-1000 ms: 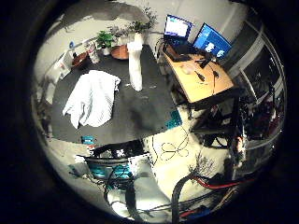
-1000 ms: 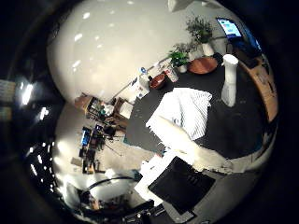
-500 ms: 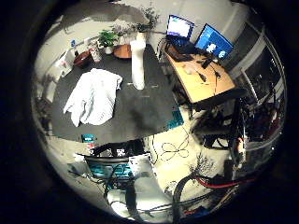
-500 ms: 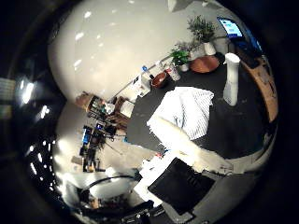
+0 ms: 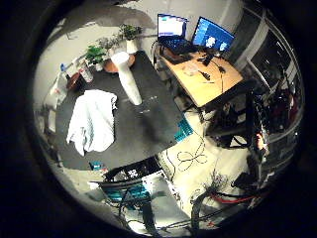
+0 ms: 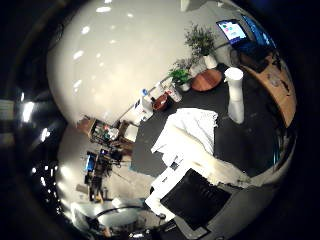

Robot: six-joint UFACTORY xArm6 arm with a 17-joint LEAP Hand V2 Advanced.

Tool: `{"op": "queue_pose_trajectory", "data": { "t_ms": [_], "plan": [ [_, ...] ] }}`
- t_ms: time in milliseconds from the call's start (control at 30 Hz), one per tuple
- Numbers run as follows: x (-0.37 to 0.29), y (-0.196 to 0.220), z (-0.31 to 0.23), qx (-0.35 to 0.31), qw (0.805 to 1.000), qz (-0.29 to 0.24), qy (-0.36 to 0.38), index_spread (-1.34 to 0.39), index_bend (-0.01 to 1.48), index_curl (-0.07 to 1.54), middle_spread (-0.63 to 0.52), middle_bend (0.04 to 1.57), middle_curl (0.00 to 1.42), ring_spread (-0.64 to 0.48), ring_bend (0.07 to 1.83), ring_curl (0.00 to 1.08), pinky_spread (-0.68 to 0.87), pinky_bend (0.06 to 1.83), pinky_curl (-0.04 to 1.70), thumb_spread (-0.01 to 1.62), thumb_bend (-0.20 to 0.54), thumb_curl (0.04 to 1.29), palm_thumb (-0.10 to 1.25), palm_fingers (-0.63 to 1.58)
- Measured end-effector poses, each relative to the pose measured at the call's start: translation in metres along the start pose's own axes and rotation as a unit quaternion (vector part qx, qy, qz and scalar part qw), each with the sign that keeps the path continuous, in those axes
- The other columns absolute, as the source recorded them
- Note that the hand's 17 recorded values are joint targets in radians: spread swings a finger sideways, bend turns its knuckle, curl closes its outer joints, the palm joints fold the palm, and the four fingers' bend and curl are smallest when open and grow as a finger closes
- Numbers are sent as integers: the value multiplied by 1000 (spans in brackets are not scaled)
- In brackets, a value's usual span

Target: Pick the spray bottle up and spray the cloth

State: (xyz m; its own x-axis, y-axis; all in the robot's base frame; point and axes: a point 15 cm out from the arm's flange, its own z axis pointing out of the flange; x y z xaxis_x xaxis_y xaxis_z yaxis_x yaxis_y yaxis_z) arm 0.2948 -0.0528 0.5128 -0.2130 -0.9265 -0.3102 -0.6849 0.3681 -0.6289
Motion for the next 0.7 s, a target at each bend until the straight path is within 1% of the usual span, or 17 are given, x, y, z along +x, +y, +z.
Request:
{"op": "queue_pose_trajectory", "data": {
  "t_ms": [200, 367, 467, 700],
  "plan": [
    [35, -20, 3, 51, 997, 60, 9, -371, 176, 316, 44, 193, 324, 259, 475, 134, 650, 995, 3, 1020, -26, 449, 570, 349],
    [73, -24, 18, 79, 992, 97, 17, -297, 175, 315, 86, 197, 320, 275, 475, 142, 644, 1015, 10, 1009, -26, 460, 591, 328],
    [91, -22, 24, 77, 991, 107, 26, -267, 169, 312, 112, 192, 318, 277, 482, 150, 643, 1036, 17, 1007, -26, 463, 592, 315],
    [133, -3, 65, 39, 989, 135, 40, -224, 172, 312, 144, 194, 316, 292, 494, 160, 642, 1060, 28, 1008, -26, 469, 595, 295]
  ]
}}
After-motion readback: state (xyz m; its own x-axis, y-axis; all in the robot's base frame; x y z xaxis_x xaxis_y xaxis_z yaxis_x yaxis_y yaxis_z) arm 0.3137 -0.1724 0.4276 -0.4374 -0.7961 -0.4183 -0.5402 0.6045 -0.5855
